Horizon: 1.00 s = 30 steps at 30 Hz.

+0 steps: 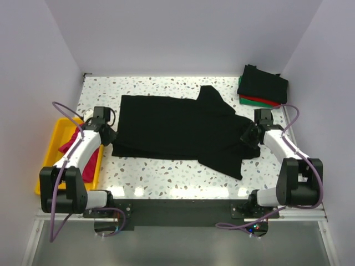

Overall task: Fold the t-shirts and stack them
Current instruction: Fold the tshirt

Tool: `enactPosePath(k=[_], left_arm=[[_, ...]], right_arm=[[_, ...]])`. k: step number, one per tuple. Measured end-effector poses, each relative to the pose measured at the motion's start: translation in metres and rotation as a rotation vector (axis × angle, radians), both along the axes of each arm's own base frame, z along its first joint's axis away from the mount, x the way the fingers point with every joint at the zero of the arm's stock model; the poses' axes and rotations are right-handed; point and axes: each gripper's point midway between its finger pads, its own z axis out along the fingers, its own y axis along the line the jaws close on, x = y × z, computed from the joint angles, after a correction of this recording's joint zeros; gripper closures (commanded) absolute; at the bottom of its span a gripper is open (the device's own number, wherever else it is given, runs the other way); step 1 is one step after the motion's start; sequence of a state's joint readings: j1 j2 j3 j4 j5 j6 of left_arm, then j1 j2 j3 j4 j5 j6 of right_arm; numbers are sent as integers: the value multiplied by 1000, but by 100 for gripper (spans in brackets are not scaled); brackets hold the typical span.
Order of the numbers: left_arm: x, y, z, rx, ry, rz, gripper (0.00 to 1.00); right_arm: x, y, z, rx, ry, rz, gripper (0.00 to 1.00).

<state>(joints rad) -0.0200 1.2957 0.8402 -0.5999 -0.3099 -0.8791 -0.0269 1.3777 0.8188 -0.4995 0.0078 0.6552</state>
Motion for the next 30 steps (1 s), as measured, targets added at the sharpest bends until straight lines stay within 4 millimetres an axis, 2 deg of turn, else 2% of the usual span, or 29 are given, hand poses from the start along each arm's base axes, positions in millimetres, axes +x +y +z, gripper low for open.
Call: enactPosePath(k=[3, 5, 6, 8, 9, 10, 11, 14, 16, 20, 23, 25, 30], left_arm=[[4, -1, -8, -4, 25, -6, 91], [8, -3, -11, -9, 37, -15, 88], [10, -3, -12, -10, 39, -18, 81], [15, -4, -10, -7, 37, -33, 73], [18, -4, -7, -6, 29, -41, 62], [21, -4, -4, -3, 20, -48, 54], [25, -3, -1, 0, 8, -54, 37], [31, -2, 7, 5, -22, -62, 20], [32, -1, 10, 7, -32, -66, 19], [32, -3, 24, -2, -79, -85, 17], [26, -8, 34, -23, -132, -102, 17], [20, -12, 35, -39, -154, -114, 17], [8, -20, 31, -74, -156, -139, 16]], right_arm=[[1, 1, -6, 7, 13, -4, 100], [3, 1, -7, 10, 13, -3, 94], [4, 1, -7, 11, 10, -4, 91], [5, 2, -8, 14, 8, -2, 77], [6, 2, -7, 17, 5, -2, 71], [6, 3, -7, 21, 1, 1, 58], [7, 4, -6, 25, -3, -1, 52], [9, 4, -3, 24, -17, 12, 33], [9, 4, 2, 21, -33, 21, 29], [8, 6, 25, 17, -111, 47, 29], [-3, 9, 41, 21, -179, 70, 29], [-17, 11, 42, 26, -195, 80, 29], [-62, 17, 23, 54, -128, 98, 28]])
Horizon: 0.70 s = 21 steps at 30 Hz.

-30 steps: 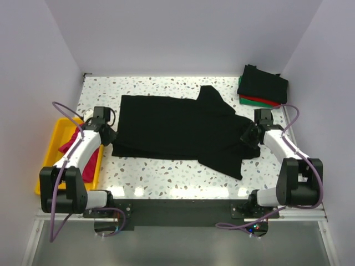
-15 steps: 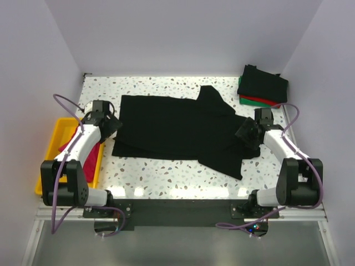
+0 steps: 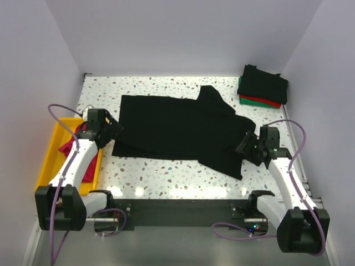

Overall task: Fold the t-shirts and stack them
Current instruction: Fold the tshirt

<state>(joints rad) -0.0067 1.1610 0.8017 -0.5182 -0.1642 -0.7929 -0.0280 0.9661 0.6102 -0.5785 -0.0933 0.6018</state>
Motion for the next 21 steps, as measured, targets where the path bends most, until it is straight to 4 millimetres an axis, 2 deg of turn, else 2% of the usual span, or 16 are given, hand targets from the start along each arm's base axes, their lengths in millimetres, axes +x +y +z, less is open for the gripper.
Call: enactPosePath(k=[3, 13, 21], left_arm=[[-1, -3, 2, -11, -9, -10, 16], [-1, -7, 9, -29, -33, -25, 15], [-3, -8, 5, -33, -24, -28, 16]], right_arm=[[-22, 4, -9, 15, 59, 7, 28], [-61, 15, -15, 67, 170, 18, 28], [-96, 17, -42, 82, 376, -1, 32]])
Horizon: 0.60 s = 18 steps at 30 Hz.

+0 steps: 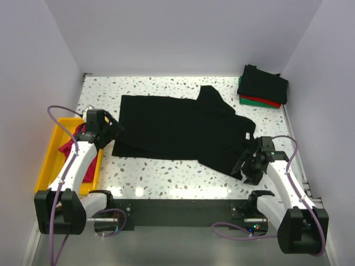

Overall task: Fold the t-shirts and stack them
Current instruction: Fold the tshirt

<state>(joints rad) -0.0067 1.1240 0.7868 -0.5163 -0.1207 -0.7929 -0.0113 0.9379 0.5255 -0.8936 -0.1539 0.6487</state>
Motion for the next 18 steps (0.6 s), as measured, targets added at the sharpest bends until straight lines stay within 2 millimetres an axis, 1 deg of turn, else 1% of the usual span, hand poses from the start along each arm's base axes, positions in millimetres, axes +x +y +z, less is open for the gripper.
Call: enactPosePath(k=[3, 4, 6, 7, 10, 11, 13, 15, 17, 18], left_arm=[[0, -1, 0, -4, 1, -3, 15], [0, -1, 0, -4, 1, -4, 15], [0, -2, -1, -7, 1, -7, 16], [0, -2, -2, -8, 2, -7, 15], [-1, -2, -5, -11, 12, -9, 16], [-1, -3, -5, -11, 13, -9, 16], [-1, -3, -6, -11, 13, -10, 16], [-1, -3, -6, -11, 13, -9, 16], [-1, -3, -6, -11, 14, -9, 16], [-1, -3, -6, -11, 14, -9, 16]], right_arm=[[-8, 2, -9, 13, 41, -9, 37], [-10, 4, -12, 24, 53, -14, 43], [-11, 6, -18, 36, 68, -22, 50], [-10, 7, -21, 42, 71, -23, 53], [-5, 9, -26, 52, 80, -26, 53], [-4, 9, -26, 53, 84, -26, 57], [-2, 9, -27, 56, 85, -25, 60], [2, 10, -27, 62, 74, -24, 67], [9, 10, -26, 63, 45, -25, 75], [14, 10, -26, 63, 23, -23, 77]])
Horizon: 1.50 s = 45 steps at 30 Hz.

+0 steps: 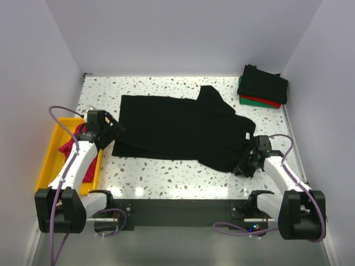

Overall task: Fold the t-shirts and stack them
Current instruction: Fold the tshirt

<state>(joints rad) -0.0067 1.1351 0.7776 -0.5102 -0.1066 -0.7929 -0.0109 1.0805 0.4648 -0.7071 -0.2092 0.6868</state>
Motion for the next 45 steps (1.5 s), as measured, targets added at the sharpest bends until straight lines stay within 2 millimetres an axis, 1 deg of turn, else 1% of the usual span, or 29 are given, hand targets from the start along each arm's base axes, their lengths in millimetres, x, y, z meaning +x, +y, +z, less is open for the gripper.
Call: enactPosePath(k=[1, 3, 5, 6, 7, 9, 13, 15, 16, 17, 18, 20, 21, 24, 28, 30, 34, 36, 42, 45], left_arm=[[0, 0, 0, 0, 1, 0, 16], [0, 0, -1, 0, 3, 0, 16], [0, 0, -2, 0, 6, 0, 16], [0, 0, -2, 0, 8, 0, 16], [0, 0, -3, 0, 10, 0, 16], [0, 0, -3, 0, 11, 0, 16], [0, 0, -3, 0, 11, 0, 16], [0, 0, -3, 0, 11, 0, 16], [0, 0, -3, 0, 12, 0, 16], [0, 0, -3, 0, 12, 0, 16], [0, 0, -3, 0, 12, 0, 16], [0, 0, -3, -1, 12, -1, 16], [0, 0, -3, -2, 12, -1, 16], [0, -1, -3, -2, 12, -2, 16], [0, -1, -3, -2, 12, -2, 16], [0, -1, -3, -2, 12, -2, 16], [0, -1, -4, -5, 13, -5, 16], [0, -1, -4, -5, 13, -5, 16], [0, -1, -5, -5, 17, -6, 16], [0, -2, -6, -7, 20, -8, 16]], right_arm=[[8, 0, 1, -1, -34, -1, 80], [23, 0, 3, -2, -98, 0, 81], [34, 0, 7, -2, -152, 1, 86], [38, 0, 10, -2, -175, 4, 91], [41, 0, 12, -1, -193, 7, 94], [47, 1, 17, 4, -232, 12, 96], [52, 2, 24, 9, -268, 20, 96], [56, 2, 30, 8, -286, 24, 91], [58, 2, 32, 8, -296, 27, 85], [60, 2, 35, 7, -305, 31, 73], [61, 2, 36, 6, -310, 39, 67], [63, 2, 40, 3, -321, 53, 58], [63, 2, 42, 1, -325, 57, 50], [55, 0, 45, -11, -322, 65, 47], [42, -4, 47, -33, -310, 48, 47], [33, -6, 42, -43, -283, 39, 47], [10, -7, 26, -51, -194, 26, 47], [2, -8, 23, -55, -169, 16, 47], [-2, -13, 24, -75, -169, -27, 46], [-5, -14, 18, -79, -144, -44, 48]])
